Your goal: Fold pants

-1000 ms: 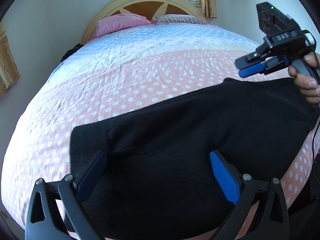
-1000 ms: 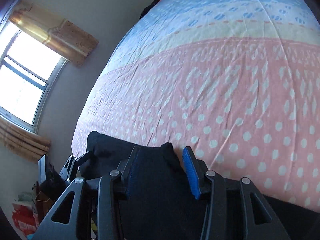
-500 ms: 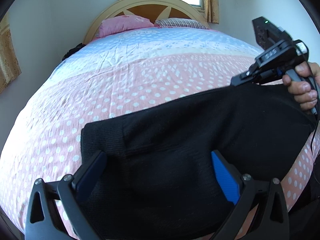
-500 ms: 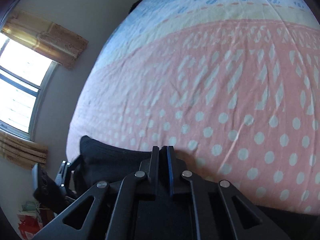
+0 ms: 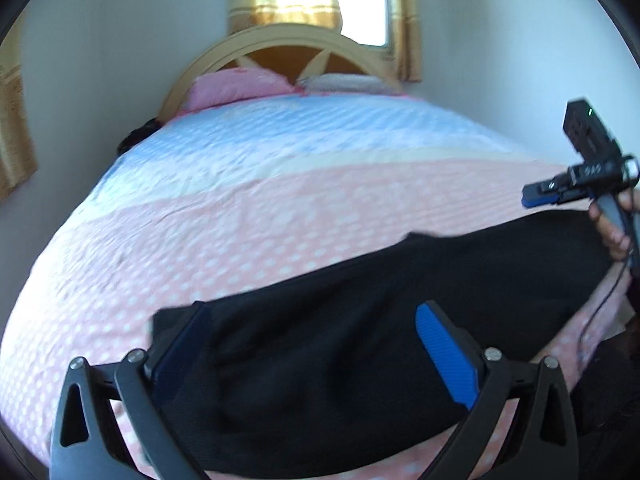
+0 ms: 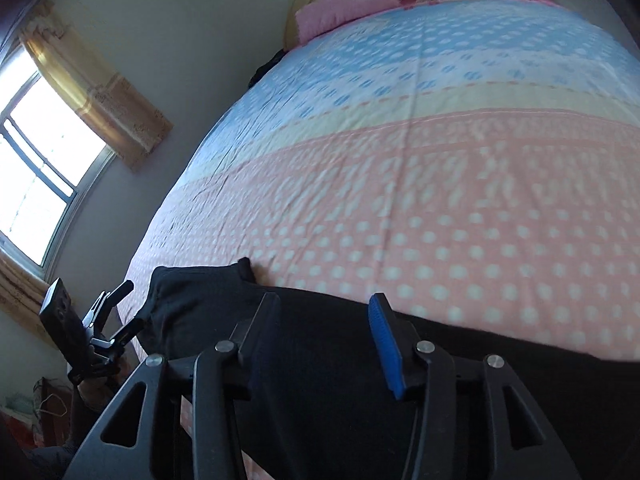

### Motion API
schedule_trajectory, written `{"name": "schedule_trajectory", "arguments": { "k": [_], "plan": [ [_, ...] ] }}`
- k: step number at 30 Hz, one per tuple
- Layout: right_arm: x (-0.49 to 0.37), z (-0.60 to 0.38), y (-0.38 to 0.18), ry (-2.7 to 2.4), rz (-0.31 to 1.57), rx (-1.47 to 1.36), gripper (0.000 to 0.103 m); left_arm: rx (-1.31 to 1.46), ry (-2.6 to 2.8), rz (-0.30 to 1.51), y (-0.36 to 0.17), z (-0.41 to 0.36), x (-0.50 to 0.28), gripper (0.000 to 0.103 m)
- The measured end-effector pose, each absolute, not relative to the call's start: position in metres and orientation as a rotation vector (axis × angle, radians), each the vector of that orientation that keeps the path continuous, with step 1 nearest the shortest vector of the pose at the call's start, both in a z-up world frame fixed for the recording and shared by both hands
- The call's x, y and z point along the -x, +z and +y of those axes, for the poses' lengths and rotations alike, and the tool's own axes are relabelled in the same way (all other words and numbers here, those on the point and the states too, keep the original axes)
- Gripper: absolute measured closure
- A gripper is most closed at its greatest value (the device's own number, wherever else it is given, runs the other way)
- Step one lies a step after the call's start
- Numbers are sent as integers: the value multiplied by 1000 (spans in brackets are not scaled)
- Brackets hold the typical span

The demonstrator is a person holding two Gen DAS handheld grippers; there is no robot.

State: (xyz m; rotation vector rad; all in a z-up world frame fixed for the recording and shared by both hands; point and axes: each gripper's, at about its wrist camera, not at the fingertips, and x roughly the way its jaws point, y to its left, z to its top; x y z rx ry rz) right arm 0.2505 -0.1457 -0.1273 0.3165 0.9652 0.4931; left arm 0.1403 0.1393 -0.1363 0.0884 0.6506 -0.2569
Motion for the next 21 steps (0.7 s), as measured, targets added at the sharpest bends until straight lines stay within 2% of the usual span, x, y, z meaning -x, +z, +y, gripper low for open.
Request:
{"name": "schedule_trajectory", "arguments": {
  "k": [4,11,15,21],
  "plan": [
    [-208,-220,-129,340,904,-366,55,-140,-376,656,-136,75,-151,0],
    [-134,-368,-122,77,755,-521,55,-252,-527,739,-165,-23,-158,0],
    [-92,-455,-121,-95,679,-619,55,-315,-493,764,-181,-44,-158,0],
    [-53,-541,-143,-254,673,-727,55,-282,-455,853,-184,-38,-169,0]
  ]
}}
